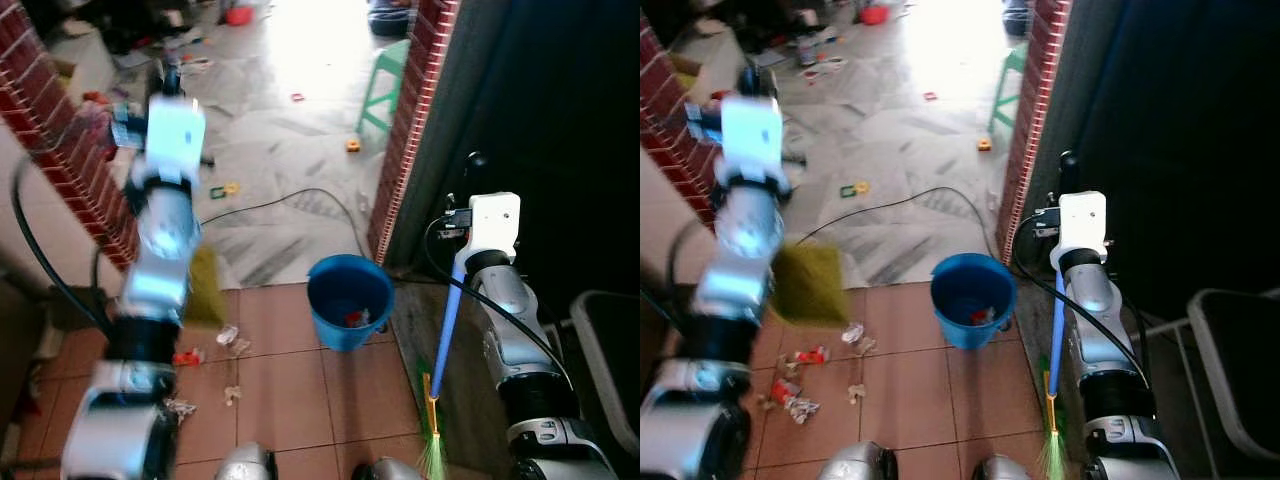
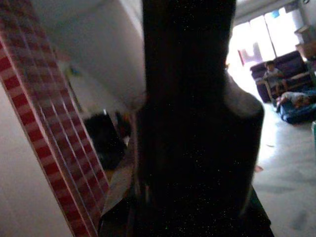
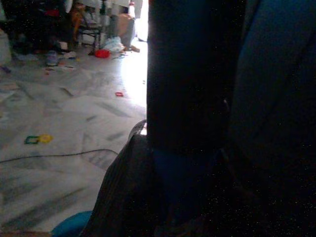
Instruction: Sweep floor
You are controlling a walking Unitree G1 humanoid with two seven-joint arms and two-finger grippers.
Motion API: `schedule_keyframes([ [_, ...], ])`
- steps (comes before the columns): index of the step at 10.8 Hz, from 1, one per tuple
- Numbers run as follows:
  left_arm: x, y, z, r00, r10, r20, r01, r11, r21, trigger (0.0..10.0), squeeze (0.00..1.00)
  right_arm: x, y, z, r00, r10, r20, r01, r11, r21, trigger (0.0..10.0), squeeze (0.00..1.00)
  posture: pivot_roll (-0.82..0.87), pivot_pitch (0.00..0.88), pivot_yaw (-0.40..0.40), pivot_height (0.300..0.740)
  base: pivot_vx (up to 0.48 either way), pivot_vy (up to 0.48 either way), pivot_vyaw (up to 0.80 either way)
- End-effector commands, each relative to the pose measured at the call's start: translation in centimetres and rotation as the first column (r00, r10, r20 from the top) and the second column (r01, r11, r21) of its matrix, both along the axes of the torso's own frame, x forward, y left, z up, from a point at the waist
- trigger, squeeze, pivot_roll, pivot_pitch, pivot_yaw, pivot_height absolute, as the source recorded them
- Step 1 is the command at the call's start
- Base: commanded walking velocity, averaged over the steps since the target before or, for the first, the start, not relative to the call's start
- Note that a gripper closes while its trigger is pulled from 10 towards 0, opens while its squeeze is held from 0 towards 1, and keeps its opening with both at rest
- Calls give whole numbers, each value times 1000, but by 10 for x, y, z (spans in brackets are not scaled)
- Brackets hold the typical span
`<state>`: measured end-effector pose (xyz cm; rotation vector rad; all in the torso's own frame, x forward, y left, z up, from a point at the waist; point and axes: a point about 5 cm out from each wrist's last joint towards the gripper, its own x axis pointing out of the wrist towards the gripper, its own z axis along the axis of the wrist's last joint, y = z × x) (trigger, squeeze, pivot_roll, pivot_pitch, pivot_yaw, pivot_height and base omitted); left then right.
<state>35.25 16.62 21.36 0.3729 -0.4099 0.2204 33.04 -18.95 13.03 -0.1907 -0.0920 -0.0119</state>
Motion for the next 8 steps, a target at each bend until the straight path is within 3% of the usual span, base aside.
schedule_keyframes([
  [1,-3,-5,14,997,-21,77,23,999,-23,10000,0,2,5,9,999,27,40,-27,1000,5,10000,0,-26,18,-16,740,0,0,0],
  [4,-9,-8,-31,994,-12,-108,-3,990,-138,10000,0,2,11,9,998,48,37,-49,998,35,10000,0,-24,16,-18,740,0,0,0],
  [6,-13,-8,-43,988,-17,-152,-9,985,-170,10000,0,2,13,9,998,58,36,-60,997,50,10000,0,-25,22,-17,740,0,0,0],
  [8,-20,-6,-58,978,-22,-208,-32,966,-255,10000,0,2,18,9,996,86,35,-89,992,91,10000,0,-21,30,-14,740,0,0,0],
])
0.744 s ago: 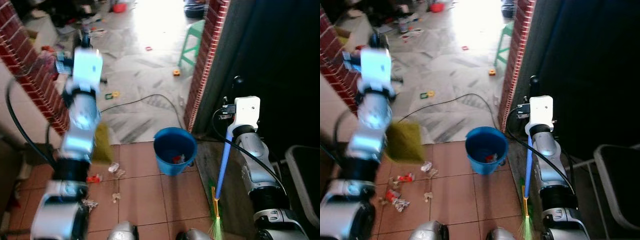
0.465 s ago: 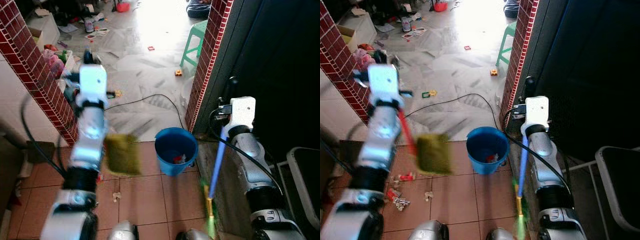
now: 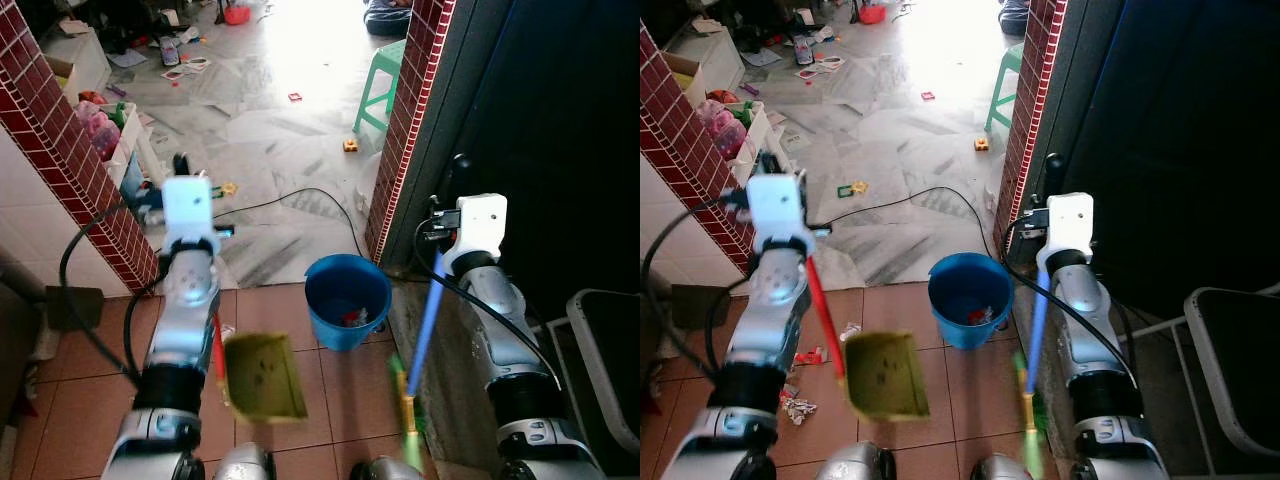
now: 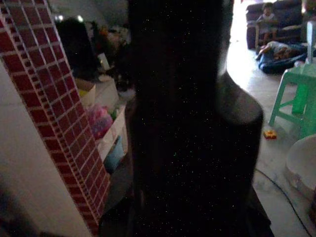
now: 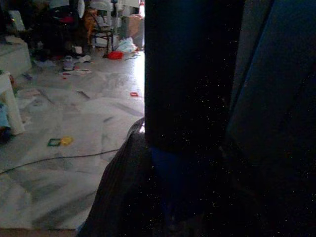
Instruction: Sweep floor
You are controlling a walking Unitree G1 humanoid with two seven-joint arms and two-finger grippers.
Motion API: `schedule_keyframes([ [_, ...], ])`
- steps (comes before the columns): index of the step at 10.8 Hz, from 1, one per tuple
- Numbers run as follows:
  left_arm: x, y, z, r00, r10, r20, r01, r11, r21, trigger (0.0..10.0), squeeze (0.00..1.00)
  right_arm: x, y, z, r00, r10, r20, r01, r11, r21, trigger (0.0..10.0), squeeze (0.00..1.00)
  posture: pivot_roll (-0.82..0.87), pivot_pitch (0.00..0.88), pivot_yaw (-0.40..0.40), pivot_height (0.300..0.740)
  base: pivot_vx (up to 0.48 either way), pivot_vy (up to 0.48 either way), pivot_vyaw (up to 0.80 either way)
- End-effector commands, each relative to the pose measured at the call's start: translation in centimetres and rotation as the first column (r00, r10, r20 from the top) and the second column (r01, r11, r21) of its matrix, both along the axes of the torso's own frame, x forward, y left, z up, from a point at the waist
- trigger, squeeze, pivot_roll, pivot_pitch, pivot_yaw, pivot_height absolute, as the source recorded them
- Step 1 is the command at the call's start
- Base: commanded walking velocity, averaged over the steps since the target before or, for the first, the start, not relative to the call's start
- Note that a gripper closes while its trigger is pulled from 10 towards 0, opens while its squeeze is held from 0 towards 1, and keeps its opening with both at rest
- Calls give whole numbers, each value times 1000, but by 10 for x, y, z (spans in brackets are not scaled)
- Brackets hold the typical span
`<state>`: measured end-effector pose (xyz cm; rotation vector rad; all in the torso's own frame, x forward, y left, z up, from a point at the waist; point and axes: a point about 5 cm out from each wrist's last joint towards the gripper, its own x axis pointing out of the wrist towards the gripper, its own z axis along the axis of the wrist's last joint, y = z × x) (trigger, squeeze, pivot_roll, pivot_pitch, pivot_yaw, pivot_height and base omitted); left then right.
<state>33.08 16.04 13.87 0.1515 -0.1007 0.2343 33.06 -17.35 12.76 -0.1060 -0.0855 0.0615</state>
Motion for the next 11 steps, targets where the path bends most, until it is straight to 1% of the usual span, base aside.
schedule_keyframes([
  [1,-2,-1,13,999,10,52,-9,1000,-14,10000,0,1,6,13,998,33,46,-34,999,18,10000,0,-20,39,-11,740,0,0,0],
  [2,-4,-4,11,999,5,47,-4,1000,-20,10000,0,1,10,14,997,56,53,-57,998,22,10000,0,-19,39,-14,740,0,0,0],
  [3,-6,-10,9,999,-11,41,13,999,-43,10000,0,2,16,16,995,80,61,-81,996,25,10000,0,-17,42,-16,740,0,0,0],
  [4,-7,-13,8,999,-20,39,22,999,-35,10000,0,2,17,17,994,86,65,-88,996,29,10000,0,-17,42,-16,740,0,0,0],
  [5,-8,-20,5,999,-39,12,39,999,-28,10000,0,3,18,18,993,94,67,-96,995,32,10000,0,-15,44,-16,740,0,0,0],
  [6,-12,-26,1,998,-66,-1,66,997,-47,10000,0,3,19,19,992,103,70,-106,994,28,10000,0,-15,43,-15,740,0,480,0],
  [7,-13,-31,1,997,-82,1,82,996,-43,10000,0,3,21,20,991,113,77,-115,993,25,10000,0,-15,43,-16,740,0,480,525],
  [9,-15,-36,2,995,-102,0,102,994,-38,10000,0,2,23,20,989,122,80,-125,992,24,10000,0,-15,42,-17,740,0,480,794],
  [10,-15,-39,2,994,-112,-1,112,993,-38,10000,0,3,22,20,989,122,81,-125,992,26,10000,0,-17,42,-18,740,0,480,519],
  [11,-16,-41,2,993,-121,-1,121,992,-34,10000,0,3,22,21,989,122,82,-124,992,26,10000,0,-17,42,-18,740,0,480,0],
])
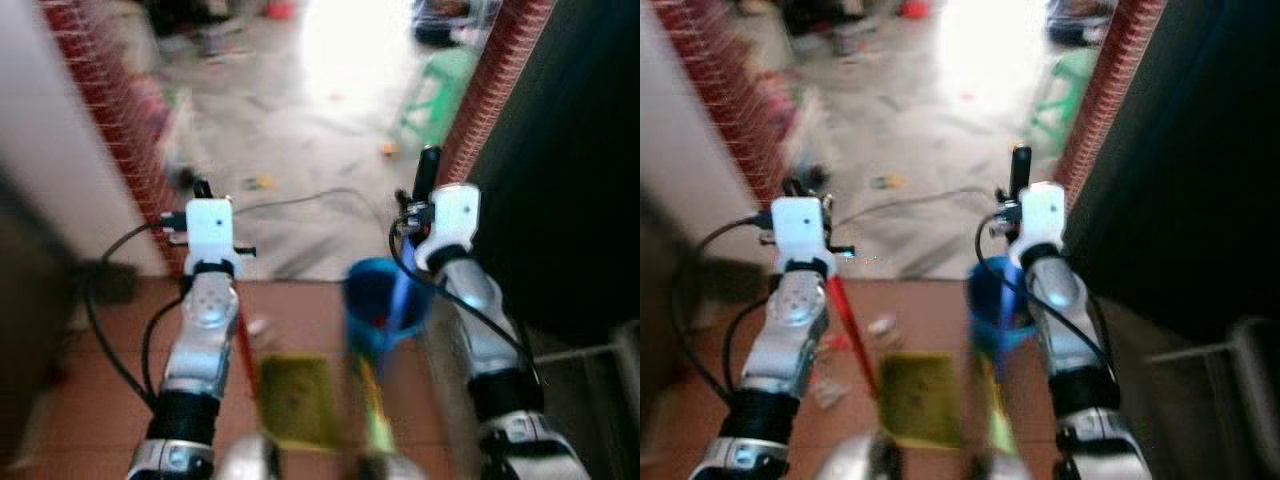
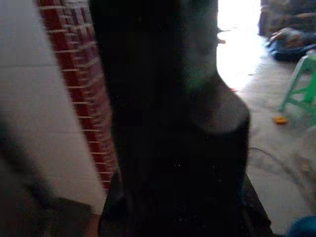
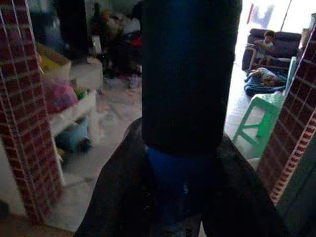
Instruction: Sweep floor
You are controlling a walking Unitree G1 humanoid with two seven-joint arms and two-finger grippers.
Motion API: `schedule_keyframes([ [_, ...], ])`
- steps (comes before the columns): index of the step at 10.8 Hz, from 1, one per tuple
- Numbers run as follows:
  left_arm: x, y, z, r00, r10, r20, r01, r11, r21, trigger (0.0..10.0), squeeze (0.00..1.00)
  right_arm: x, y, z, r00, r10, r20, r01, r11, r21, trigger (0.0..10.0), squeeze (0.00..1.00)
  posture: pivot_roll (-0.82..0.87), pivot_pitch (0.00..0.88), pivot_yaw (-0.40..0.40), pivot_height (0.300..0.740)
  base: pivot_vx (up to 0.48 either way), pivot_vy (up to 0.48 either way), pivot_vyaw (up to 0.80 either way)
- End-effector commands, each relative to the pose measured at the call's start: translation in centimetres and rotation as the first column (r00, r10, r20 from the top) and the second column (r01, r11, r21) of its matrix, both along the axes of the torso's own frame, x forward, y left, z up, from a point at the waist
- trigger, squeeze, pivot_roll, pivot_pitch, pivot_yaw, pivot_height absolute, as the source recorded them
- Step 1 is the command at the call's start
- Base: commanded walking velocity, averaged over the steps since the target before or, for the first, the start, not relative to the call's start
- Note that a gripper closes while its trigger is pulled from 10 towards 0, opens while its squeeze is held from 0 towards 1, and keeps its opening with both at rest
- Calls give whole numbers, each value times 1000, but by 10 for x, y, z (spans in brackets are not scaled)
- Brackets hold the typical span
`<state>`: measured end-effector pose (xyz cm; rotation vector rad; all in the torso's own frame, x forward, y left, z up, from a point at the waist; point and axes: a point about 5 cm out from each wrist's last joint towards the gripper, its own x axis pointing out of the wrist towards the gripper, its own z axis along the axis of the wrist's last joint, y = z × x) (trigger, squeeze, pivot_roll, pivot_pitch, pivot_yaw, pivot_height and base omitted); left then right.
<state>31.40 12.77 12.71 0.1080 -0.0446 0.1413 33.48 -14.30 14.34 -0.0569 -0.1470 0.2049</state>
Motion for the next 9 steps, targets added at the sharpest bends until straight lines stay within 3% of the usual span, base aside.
schedule_keyframes([
  [1,0,-11,14,998,-34,56,33,999,9,10000,0,-1,-9,5,999,-26,30,26,1000,-10,10000,0,-17,42,-18,740,0,480,0],
  [3,-1,-13,16,997,-44,58,43,999,11,10000,0,0,-8,6,999,-24,32,24,1000,-9,10000,0,-16,41,-16,740,0,480,0],
  [5,-1,-15,21,995,-54,82,53,999,11,10000,0,0,-9,7,999,-21,42,22,1000,-10,10000,0,-15,38,-18,740,0,480,622],
  [9,0,-12,45,982,-47,182,48,999,-2,10000,0,0,-10,8,999,-22,48,23,999,-22,10000,0,-10,37,-20,740,0,0,673],
])
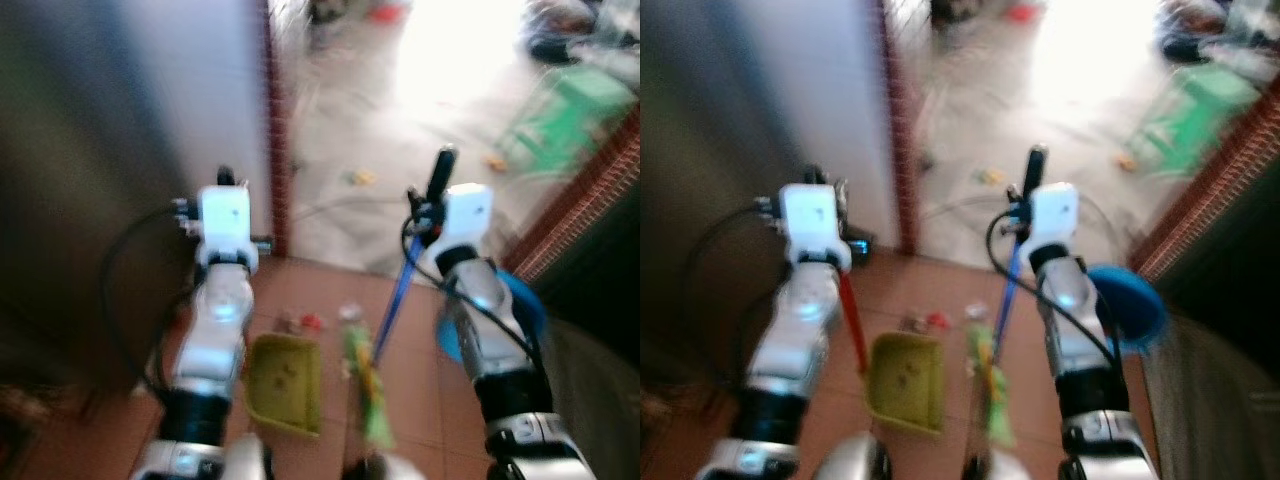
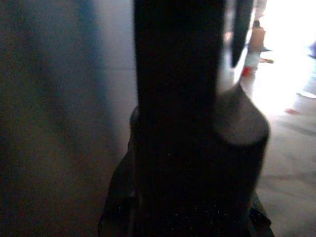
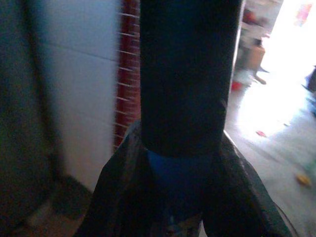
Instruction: Sweep floor
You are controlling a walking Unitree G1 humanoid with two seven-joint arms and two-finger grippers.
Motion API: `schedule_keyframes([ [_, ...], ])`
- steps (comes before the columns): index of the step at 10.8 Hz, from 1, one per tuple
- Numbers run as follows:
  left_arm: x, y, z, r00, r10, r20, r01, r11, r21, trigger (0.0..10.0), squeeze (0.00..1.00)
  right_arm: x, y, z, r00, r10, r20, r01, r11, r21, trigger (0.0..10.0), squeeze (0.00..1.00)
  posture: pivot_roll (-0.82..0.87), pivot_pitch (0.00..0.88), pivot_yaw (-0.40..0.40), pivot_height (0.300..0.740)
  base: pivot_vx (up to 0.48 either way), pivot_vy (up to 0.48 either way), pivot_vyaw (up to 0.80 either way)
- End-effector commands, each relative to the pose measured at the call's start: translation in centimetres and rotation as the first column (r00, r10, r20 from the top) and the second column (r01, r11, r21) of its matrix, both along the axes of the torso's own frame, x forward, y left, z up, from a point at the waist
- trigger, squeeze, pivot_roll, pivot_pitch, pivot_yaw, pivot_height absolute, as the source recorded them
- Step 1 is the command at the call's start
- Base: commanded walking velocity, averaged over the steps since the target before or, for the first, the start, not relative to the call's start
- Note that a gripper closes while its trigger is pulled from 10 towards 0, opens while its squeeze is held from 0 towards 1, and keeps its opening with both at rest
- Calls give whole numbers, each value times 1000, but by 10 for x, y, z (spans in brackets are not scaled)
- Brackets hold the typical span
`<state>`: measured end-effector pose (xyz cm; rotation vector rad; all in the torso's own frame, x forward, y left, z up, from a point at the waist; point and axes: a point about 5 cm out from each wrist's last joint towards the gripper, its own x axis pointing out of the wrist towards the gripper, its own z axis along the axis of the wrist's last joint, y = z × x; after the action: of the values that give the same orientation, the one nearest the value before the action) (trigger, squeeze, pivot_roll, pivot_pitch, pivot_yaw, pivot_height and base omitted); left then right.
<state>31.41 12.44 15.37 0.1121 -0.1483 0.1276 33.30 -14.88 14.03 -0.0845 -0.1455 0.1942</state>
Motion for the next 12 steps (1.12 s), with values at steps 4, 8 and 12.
schedule_keyframes([
  [4,1,-1,26,993,-31,115,32,999,-8,10000,0,3,-3,10,999,-15,48,15,1000,2,10000,0,-5,34,-24,740,0,0,492],
  [8,4,10,0,1000,4,30,-5,1000,19,10000,0,4,-4,11,998,-19,55,19,1000,-4,10000,0,-3,28,-23,740,0,0,0],
  [12,12,3,-1,999,32,38,-32,999,0,10000,0,3,-9,8,998,-36,45,36,999,-6,10000,0,18,56,-48,740,0,0,0],
])
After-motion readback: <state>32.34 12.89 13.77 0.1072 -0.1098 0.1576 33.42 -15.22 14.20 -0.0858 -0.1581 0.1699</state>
